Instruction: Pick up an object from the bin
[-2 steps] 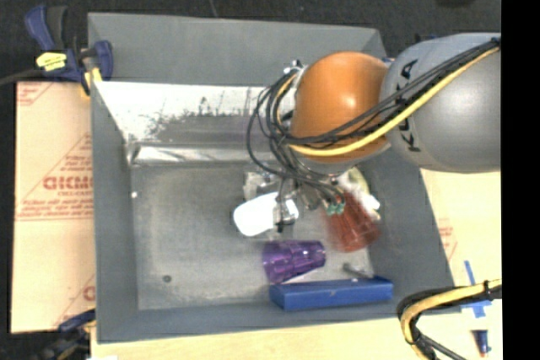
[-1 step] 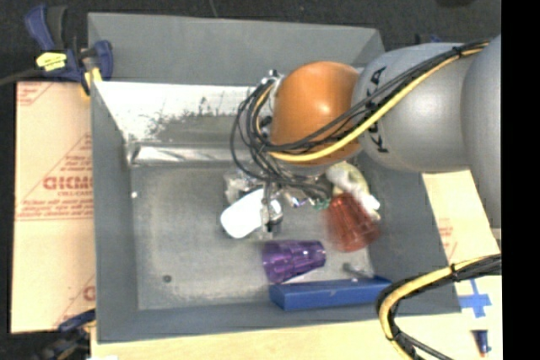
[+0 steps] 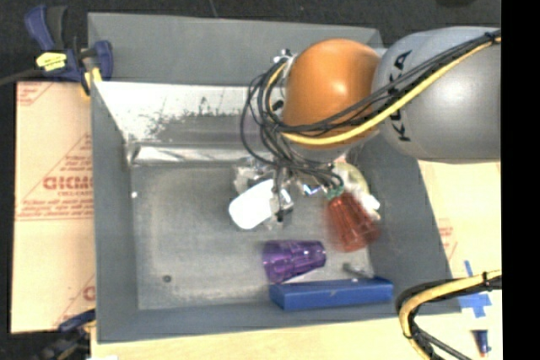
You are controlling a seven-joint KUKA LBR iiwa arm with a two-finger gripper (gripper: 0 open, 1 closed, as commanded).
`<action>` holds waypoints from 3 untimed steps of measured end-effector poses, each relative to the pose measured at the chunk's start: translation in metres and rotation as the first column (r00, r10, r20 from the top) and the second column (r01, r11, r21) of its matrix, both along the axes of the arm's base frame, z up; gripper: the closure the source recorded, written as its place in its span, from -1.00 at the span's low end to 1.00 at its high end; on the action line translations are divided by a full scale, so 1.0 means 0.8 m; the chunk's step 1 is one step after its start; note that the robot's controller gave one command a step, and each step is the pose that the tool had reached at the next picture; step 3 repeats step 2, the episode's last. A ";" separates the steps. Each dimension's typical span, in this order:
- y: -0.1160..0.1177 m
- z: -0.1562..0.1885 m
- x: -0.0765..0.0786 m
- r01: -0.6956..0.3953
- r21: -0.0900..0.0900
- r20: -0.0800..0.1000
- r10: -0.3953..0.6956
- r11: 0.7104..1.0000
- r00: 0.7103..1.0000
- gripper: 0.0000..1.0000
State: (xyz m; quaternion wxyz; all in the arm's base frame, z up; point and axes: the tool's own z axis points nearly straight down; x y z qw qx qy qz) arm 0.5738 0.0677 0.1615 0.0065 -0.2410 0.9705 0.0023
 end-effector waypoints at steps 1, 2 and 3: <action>0.010 0.008 0.006 -0.012 0.001 0.009 0.012 1.000 1.000 1.00; 0.011 0.066 -0.001 -0.008 0.000 0.000 0.008 1.000 1.000 1.00; 0.011 0.066 -0.001 -0.008 0.000 0.000 0.008 1.000 1.000 1.00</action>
Offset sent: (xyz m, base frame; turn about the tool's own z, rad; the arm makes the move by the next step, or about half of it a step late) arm -0.0038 0.0114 0.1449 -0.0031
